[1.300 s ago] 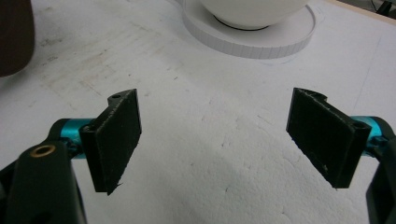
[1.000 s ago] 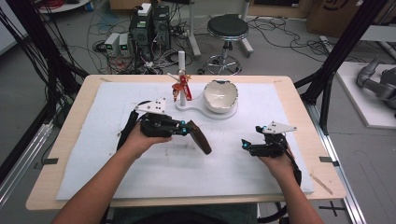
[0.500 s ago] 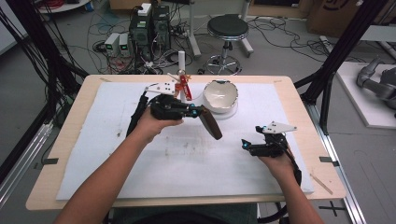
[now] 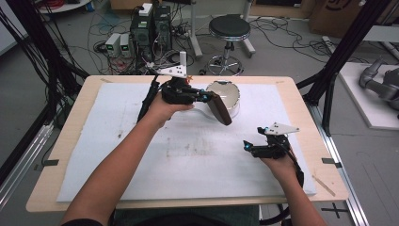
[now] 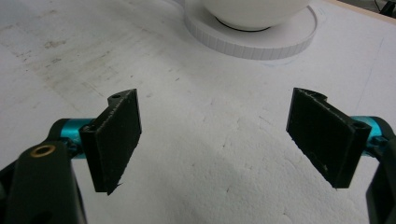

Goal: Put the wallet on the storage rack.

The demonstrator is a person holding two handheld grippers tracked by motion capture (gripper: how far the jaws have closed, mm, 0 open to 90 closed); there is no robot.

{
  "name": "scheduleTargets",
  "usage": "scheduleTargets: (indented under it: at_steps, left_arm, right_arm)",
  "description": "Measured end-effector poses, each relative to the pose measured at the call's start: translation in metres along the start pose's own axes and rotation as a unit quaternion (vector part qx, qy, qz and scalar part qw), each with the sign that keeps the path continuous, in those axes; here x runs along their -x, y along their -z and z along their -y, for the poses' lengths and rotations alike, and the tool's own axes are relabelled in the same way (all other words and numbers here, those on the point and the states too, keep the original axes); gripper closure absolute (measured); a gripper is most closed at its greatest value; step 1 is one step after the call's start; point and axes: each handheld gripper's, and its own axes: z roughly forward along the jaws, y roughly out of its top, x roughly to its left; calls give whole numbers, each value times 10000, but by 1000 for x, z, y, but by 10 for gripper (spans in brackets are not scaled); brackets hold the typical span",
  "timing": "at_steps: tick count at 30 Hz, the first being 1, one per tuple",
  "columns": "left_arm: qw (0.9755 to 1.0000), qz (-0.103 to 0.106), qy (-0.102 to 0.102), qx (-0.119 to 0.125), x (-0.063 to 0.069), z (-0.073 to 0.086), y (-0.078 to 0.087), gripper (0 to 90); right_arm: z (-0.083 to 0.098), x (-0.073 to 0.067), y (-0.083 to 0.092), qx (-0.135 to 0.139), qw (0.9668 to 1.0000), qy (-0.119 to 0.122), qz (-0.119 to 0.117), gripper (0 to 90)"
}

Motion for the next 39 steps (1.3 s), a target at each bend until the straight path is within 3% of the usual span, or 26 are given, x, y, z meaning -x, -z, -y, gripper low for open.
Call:
scheduleTargets:
  at_steps: [20,39]
  left_arm:
    - [9988,-484,110,-3,-32,-18,-15,883]
    - [9963,-807,255,-157,-55,-13,-43,883]
  right_arm:
    - [0,0,0,-19,10000,-2,-23,180]
    - [0,1,-1,-12,10000,-20,-72,180]
